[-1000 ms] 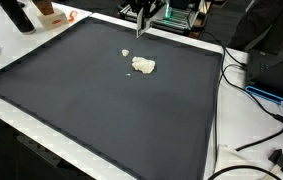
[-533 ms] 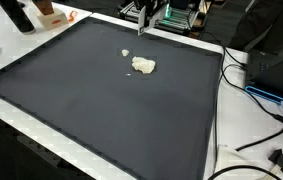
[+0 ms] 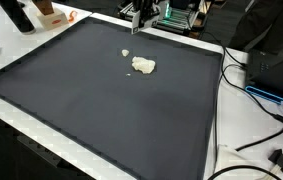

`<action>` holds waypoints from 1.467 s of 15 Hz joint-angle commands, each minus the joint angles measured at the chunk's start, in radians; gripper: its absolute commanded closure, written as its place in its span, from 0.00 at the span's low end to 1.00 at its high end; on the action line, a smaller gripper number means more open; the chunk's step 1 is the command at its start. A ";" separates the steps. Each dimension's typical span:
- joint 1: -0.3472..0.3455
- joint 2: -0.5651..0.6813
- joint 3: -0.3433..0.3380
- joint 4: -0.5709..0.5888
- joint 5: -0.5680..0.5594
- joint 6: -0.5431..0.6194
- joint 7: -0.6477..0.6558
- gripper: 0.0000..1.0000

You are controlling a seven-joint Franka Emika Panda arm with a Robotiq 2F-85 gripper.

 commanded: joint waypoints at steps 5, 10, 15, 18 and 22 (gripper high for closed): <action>0.021 0.141 -0.019 0.110 -0.125 -0.171 0.243 0.99; 0.034 0.219 -0.039 0.166 -0.145 -0.260 0.301 0.99; 0.047 0.285 -0.059 0.218 -0.157 -0.324 0.325 0.99; 0.054 0.319 -0.073 0.241 -0.174 -0.341 0.331 0.99; 0.062 0.350 -0.089 0.261 -0.199 -0.360 0.325 0.99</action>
